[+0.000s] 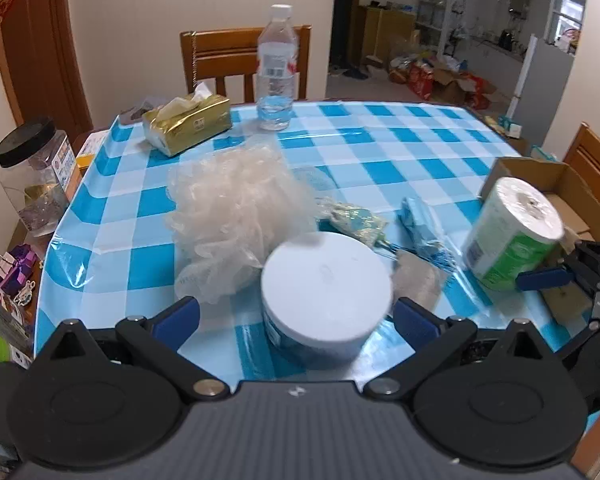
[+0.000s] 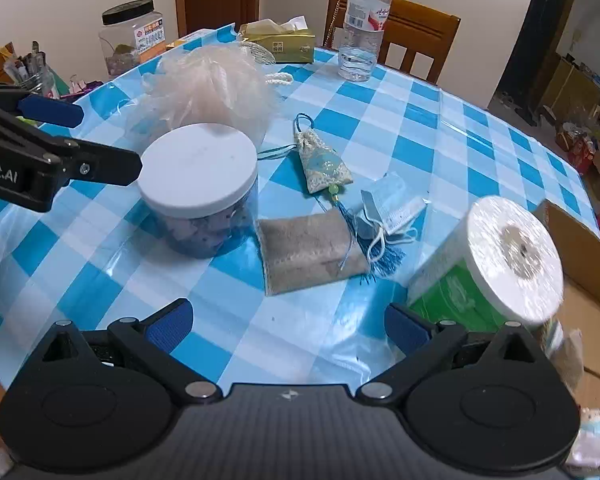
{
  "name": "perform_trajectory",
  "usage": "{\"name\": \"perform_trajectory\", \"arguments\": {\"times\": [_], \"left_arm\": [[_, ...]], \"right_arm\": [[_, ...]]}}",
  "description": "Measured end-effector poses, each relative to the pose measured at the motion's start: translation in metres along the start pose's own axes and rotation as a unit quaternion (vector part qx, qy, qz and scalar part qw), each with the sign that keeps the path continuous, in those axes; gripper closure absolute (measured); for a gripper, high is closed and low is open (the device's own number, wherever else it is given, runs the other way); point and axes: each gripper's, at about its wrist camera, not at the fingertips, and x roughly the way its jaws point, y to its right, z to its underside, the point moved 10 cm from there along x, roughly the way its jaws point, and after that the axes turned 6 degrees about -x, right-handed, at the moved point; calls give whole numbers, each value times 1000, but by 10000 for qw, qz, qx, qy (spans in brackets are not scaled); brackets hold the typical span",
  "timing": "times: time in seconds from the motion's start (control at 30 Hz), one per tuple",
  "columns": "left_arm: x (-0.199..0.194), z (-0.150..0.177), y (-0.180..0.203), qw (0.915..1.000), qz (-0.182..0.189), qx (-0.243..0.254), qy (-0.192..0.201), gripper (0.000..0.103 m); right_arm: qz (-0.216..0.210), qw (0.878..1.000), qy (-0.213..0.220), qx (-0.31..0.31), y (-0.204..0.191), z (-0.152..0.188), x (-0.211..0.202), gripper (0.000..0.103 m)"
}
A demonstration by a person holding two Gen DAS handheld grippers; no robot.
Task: Organize soft objects
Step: 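Move both grippers back over the table toward the bath puff and sachet, then close the left gripper on the white mesh bath puff while the right closes on the blue sachet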
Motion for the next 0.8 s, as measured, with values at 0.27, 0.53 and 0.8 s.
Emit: {"name": "perform_trajectory", "arguments": {"times": [0.27, 0.53, 0.8], "left_arm": [[18, -39, -10, 9999, -166, -38, 19, 1], [56, -84, -17, 9998, -147, -125, -99, 1], [106, -89, -36, 9949, 38, -579, -827, 1]], "right_arm": [[36, 9997, 91, -201, 10, -30, 19, 0], [-117, 9993, 199, -307, 23, -51, 20, 0], [-97, 9985, 373, -377, 41, -74, 20, 0]]}}
